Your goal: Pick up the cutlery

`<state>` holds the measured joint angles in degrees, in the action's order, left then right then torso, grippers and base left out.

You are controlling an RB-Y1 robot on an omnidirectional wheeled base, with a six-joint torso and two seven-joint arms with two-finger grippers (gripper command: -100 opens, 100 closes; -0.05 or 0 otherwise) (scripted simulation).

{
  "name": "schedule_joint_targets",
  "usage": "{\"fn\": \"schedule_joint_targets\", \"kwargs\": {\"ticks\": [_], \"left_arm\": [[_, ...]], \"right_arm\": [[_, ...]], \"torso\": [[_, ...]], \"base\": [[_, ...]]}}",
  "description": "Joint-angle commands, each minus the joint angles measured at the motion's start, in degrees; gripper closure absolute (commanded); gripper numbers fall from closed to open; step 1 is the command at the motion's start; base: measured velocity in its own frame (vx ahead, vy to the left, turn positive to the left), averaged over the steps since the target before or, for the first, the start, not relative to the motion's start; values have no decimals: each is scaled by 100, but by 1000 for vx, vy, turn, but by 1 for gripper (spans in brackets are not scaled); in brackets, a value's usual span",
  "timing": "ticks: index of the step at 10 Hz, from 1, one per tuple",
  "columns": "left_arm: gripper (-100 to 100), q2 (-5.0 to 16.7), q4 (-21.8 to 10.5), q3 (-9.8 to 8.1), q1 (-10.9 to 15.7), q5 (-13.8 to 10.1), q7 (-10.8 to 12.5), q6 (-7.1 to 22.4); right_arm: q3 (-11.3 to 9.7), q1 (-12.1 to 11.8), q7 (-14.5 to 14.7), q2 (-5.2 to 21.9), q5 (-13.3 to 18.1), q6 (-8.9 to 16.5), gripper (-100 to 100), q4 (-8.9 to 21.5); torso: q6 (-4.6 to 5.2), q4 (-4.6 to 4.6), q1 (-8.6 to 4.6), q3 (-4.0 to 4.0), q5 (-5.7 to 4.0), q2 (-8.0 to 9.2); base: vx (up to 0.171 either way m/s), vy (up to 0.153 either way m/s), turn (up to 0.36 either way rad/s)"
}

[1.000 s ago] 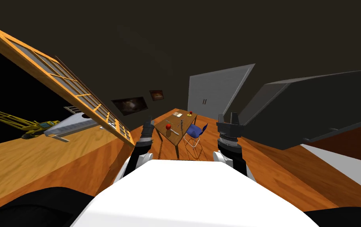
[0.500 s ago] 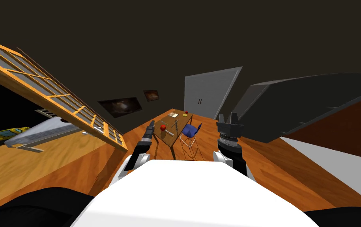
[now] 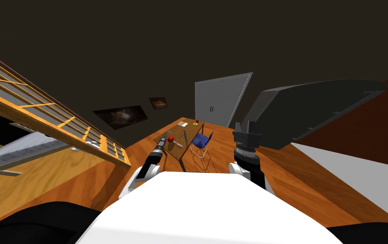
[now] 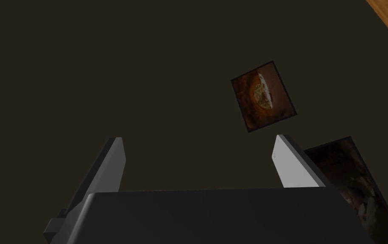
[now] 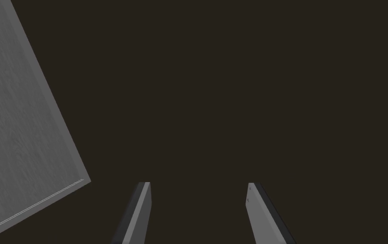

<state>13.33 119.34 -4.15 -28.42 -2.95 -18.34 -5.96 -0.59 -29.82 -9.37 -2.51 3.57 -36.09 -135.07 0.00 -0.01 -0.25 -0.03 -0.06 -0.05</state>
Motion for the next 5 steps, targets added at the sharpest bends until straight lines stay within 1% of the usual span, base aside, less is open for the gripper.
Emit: {"fn": "schedule_joint_targets", "kwargs": {"ticks": [1, 2, 3, 4, 5], "left_arm": [[-100, 134, -286, -132, 90, -100, -158, 286], [-100, 134, -366, -132, 90, -100, -158, 352], [-100, 195, -596, -206, 180, -156, -274, 572], [-100, 195, -647, -206, 180, -156, -274, 582], [-100, 251, -866, -279, 282, -214, -392, 810]], "right_arm": [[0, 0, 0, 0, 0, 0, 0, 0], [0, 0, 0, 0, 0, 0, 0, 0], [0, -1, 0, 0, 0, 0, 0, 0], [0, 0, 0, 0, 0, 0, 0, 0], [0, -1, 0, 0, 0, 0, 0, 0]], "torso": [[0, 0, 0, 0, 0, 0], [1, -1, -11, -3, -3, -6], [-3, -2, -6, -3, -2, -5], [0, -2, -7, -5, -2, -8], [-3, -1, -1, -2, -2, -3]], "base": [[44, -108, -179], [41, -81, -49], [45, -89, -116], [31, -64, -39], [22, -64, -78]]}}
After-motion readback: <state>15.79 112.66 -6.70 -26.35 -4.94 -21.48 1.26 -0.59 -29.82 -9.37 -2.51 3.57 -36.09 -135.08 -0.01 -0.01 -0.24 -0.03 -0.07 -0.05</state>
